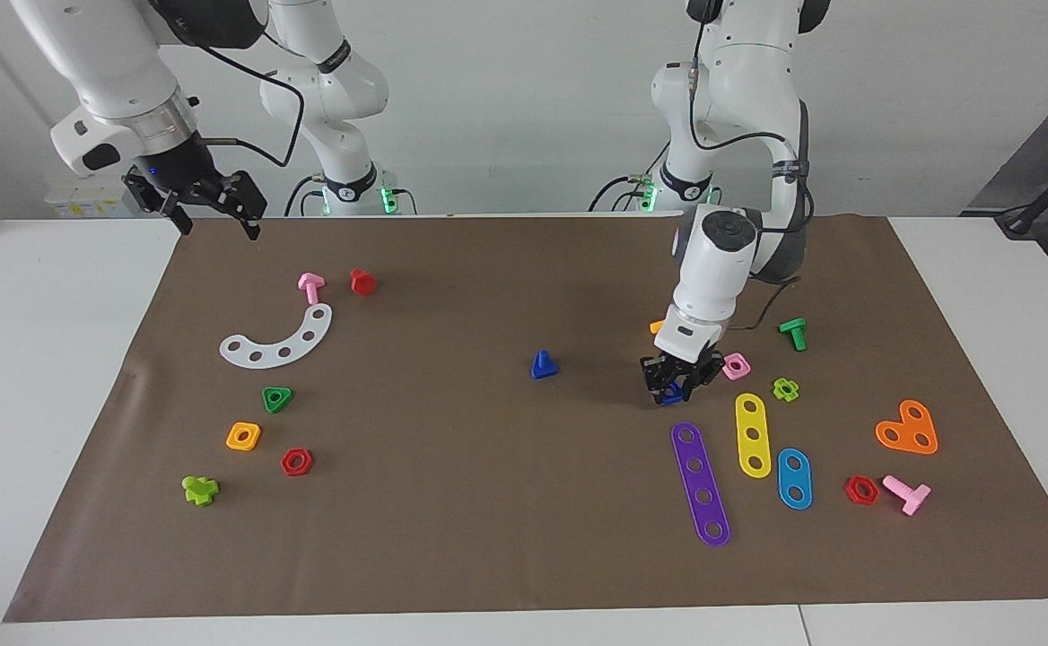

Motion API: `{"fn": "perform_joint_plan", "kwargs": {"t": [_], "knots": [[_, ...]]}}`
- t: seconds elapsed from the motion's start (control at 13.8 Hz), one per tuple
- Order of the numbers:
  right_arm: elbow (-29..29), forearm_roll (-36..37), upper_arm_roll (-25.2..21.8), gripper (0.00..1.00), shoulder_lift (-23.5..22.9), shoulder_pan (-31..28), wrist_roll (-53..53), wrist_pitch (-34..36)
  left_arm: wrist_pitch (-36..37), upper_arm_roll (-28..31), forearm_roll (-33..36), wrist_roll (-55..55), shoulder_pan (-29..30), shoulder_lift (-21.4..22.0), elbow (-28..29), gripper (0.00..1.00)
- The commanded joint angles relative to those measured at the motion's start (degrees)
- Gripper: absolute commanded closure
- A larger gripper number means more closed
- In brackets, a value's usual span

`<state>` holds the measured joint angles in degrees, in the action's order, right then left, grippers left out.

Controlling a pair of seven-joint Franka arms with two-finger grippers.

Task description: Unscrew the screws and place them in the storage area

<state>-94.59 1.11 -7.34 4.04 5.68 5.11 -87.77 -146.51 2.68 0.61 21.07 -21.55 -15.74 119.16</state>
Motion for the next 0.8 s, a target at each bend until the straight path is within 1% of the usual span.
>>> {"fn": "perform_joint_plan", "kwargs": {"t": [0.0,0.07,0.15,0.22,0.29,0.36,0.44,0.51,0.58,0.73], "knots": [[-1.9,-1.5,0.0,0.0,1.5,0.1,0.4,-0.9,-1.1,-0.6,0.8,-4.0,2.1,2.5,3.7,0.76],[-2.2,-2.2,0.0,0.0,1.6,0.1,0.0,-2.8,-1.1,-0.6,0.8,-5.2,2.6,2.7,4.4,0.75],[-2.3,-2.4,0.0,0.0,1.5,0.6,-0.8,-4.8,-1.1,-0.6,0.8,-5.7,2.6,2.8,4.9,0.65],[-2.0,-2.3,0.0,0.0,1.2,2.3,-0.6,-4.9,-1.1,-0.6,0.8,-5.7,2.6,2.8,4.9,0.49],[-1.9,-2.3,0.0,0.0,1.1,4.3,-0.2,-4.7,-1.0,-0.6,0.8,-5.8,2.6,2.8,4.9,0.21],[-1.8,-2.3,0.0,0.0,0.7,6.8,1.5,-4.7,-1.0,-0.6,0.8,-5.8,2.6,2.8,4.8,0.04],[-1.7,-2.2,0.0,0.0,0.0,8.2,4.0,-4.9,-0.5,-0.5,0.8,-5.8,2.6,2.8,4.2,0.0],[-1.6,-2.2,0.0,0.0,-0.7,9.9,6.2,-5.7,-0.4,-0.5,0.8,-5.7,2.6,3.2,3.6,0.0],[-1.5,-2.3,0.0,0.0,-1.5,12.3,7.9,-7.7,0.3,-0.5,0.8,-5.6,2.7,4.4,2.8,0.0],[-1.5,-2.4,0.0,0.0,-3.1,15.7,12.3,-10.0,4.0,-0.4,0.8,-5.6,2.7,6.7,0.6,0.0]]}}
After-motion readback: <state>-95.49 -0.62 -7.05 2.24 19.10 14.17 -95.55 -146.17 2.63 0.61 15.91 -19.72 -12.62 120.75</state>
